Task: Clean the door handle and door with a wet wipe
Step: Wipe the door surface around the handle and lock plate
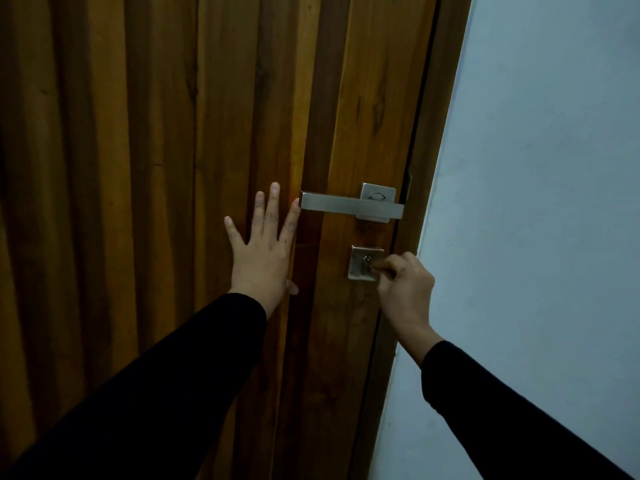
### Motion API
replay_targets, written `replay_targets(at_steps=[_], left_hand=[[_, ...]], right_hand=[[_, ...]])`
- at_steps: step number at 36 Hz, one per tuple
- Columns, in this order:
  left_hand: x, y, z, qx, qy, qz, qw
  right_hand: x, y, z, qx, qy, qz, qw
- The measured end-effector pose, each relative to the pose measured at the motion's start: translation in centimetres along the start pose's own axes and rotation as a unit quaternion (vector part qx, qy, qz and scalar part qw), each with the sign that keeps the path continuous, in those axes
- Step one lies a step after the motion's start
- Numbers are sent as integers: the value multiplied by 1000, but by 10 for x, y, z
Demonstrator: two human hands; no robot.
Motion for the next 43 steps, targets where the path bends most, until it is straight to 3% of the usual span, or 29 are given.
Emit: replay_targets(at_steps=[7,13,21,28,36,43], left_hand=[[-1,0,1,-1,1,-3,1000],[-1,0,1,-8,-1,-2,1000],[-1,1,1,-19,4,-8,1000],[0,2,2,-20,3,-12,1000],[0,3,1,-24,3,-21,999],[0,2,1,-20,4,-19,1000]], right_hand=[[-10,1,-5,3,2,2,1000],[-24,10,-14,-29,-15,91,995],[-8,-6,22,13,-88,15,996],[16,10,34,-1,-79,41,996],[4,18,53,-70,-189,92,975],[-11,29,45,-119,-234,131,956]])
Point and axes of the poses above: each hand's wrist, its own x-axis towards the middle knuckle, its own y-axis out of the palm, z = x × y, the point moved 6 cm from there along x, towards the middle knuckle, and after that the axes turned 13 degrees about x, right-handed, at the moved point
